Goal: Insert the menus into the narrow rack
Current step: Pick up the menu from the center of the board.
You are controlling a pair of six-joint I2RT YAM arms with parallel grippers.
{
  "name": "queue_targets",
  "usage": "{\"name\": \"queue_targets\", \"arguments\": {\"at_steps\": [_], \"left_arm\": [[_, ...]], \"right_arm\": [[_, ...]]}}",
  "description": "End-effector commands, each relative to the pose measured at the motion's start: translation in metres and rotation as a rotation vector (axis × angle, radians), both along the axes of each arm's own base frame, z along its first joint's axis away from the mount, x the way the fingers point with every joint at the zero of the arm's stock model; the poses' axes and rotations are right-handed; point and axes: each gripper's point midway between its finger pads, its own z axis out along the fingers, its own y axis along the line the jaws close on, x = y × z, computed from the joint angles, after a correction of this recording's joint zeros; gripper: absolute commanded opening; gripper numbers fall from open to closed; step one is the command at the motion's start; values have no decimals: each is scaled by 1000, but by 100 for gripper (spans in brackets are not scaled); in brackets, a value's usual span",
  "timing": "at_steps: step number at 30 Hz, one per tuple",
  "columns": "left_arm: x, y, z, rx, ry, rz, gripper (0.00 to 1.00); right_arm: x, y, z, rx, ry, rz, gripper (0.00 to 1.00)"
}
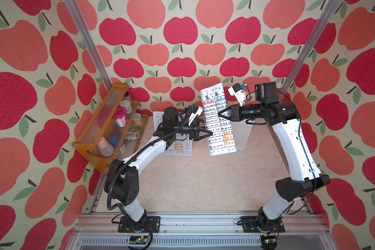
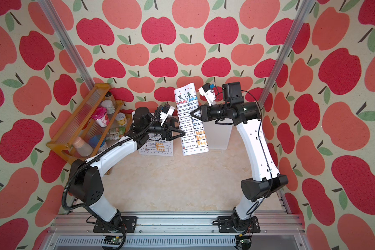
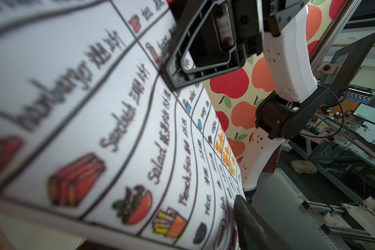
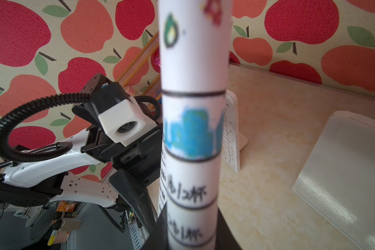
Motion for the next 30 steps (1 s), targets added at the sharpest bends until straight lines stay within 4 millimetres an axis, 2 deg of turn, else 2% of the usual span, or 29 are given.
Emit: {"name": "queue_targets", "arguments": {"at_steps": [1, 9, 17, 19, 21, 23, 26, 29, 30], "left_arm": [[-10, 11, 13, -11, -64, 6, 73], [-8, 11, 16, 1, -63, 12, 66], [-3, 10, 15, 25, -72, 15, 57], [-1, 8, 13, 35, -72, 12, 50], [3, 7, 12, 47, -73, 15, 38], [8, 5, 11, 63, -74, 17, 30], [19, 0, 10, 99, -87, 31, 26], [35, -5, 8, 142, -95, 56, 7], [39, -6, 12, 150, -106, 59, 4]], "right_arm": [[7, -5, -6, -36, -7, -13, 26], [11, -7, -14, -66, -9, -25, 26], [9, -7, -10, -59, -23, -18, 26], [9, -8, -11, -65, -29, -19, 26], [11, -9, -12, -71, -35, -28, 27], [11, -9, -10, -65, -42, -24, 27], [13, -8, -4, -52, -67, -18, 28], [16, -10, 4, -43, -87, -25, 29], [18, -12, 6, -41, -93, -29, 30]]}}
